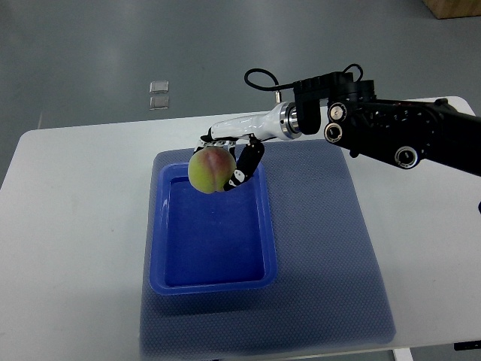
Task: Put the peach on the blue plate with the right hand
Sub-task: 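Carry the peach over the blue tray and lower it inside, then open the right hand's fingers to release the peach in the tray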
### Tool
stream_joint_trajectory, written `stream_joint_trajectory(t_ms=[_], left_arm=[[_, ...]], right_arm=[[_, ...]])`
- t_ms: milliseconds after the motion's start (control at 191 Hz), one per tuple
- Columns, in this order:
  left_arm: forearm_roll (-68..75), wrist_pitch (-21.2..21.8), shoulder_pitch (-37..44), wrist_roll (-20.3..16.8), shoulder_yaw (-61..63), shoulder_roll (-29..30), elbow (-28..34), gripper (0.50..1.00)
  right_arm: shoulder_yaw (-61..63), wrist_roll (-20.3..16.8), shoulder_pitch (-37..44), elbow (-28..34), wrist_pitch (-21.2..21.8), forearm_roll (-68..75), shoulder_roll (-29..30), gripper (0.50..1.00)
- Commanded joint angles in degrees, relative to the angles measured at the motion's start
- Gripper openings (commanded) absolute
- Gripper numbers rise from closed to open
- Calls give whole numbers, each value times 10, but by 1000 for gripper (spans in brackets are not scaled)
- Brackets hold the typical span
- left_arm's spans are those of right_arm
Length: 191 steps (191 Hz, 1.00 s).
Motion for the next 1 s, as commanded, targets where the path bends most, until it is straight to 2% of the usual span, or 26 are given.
stream_joint_trajectory(t_ms=[0, 63, 68, 152, 356, 477, 482, 529, 535, 540, 545, 550, 556, 561, 566, 571, 577, 655, 671, 676, 681, 687, 692, 702, 991, 996], left_arm=[[0, 1, 0, 0, 0, 0, 0, 1000], [0, 0, 0, 0, 0, 0, 0, 1000], [0, 0, 0, 0, 0, 0, -1, 1000], [0, 0, 0, 0, 0, 0, -1, 1000], [-1, 1, 0, 0, 0, 0, 0, 1000], [0, 0, 0, 0, 0, 0, -1, 1000], [0, 0, 0, 0, 0, 0, -1, 1000], [0, 0, 0, 0, 0, 0, -3, 1000], [-1, 0, 0, 0, 0, 0, -3, 1000], [-1, 0, 0, 0, 0, 0, -3, 1000], [0, 0, 0, 0, 0, 0, -3, 1000], [0, 0, 0, 0, 0, 0, -3, 1000], [0, 0, 0, 0, 0, 0, -4, 1000], [0, 0, 0, 0, 0, 0, -4, 1000], [0, 0, 0, 0, 0, 0, -3, 1000], [0, 0, 0, 0, 0, 0, -3, 1000], [0, 0, 0, 0, 0, 0, -4, 1000], [0, 0, 0, 0, 0, 0, -4, 1000], [0, 0, 0, 0, 0, 0, -4, 1000], [0, 0, 0, 0, 0, 0, -4, 1000], [0, 0, 0, 0, 0, 0, -4, 1000], [0, 0, 0, 0, 0, 0, -4, 1000], [0, 0, 0, 0, 0, 0, -4, 1000], [0, 0, 0, 0, 0, 0, -3, 1000], [0, 0, 0, 0, 0, 0, -3, 1000], [-1, 0, 0, 0, 0, 0, -3, 1000]], right_arm=[[-6, 1, -20, -28, -7, -5, 46, 500], [-6, 1, -22, -30, -7, -6, 51, 500], [-7, 1, -37, -42, -9, -19, 70, 500], [-6, 1, -57, -64, -10, -48, 98, 500], [-5, 2, -82, -86, -10, -73, 99, 504], [-5, 2, -93, -91, -19, -77, 99, 529], [-5, 2, -93, -92, -21, -80, 99, 553], [-5, 2, -93, -92, -21, -83, 99, 588], [-5, 2, -93, -93, -21, -84, 99, 617], [-5, 2, -93, -93, -21, -84, 99, 617], [-5, 2, -93, -93, -21, -84, 99, 655], [-5, 2, -93, -93, -21, -84, 99, 656], [-4, 2, -93, -92, -22, -85, 99, 698], [-4, 2, -93, -92, -22, -85, 99, 699], [-4, 2, -93, -93, -22, -85, 99, 729], [-4, 2, -93, -93, -22, -85, 99, 729], [-4, 2, -93, -92, -23, -84, 99, 754], [-4, 2, -93, -92, -23, -85, 99, 807], [-3, 2, -93, -92, -22, -85, 99, 852], [-3, 2, -93, -92, -22, -85, 99, 852], [-3, 2, -93, -92, -22, -85, 99, 882], [-3, 2, -93, -92, -22, -85, 99, 883], [-3, 2, -92, -92, -22, -85, 99, 909], [-3, 2, -92, -92, -21, -84, 99, 923], [28, 2, -84, -85, -11, -74, 99, 930], [48, 2, -74, -81, -2, -72, 91, 930]])
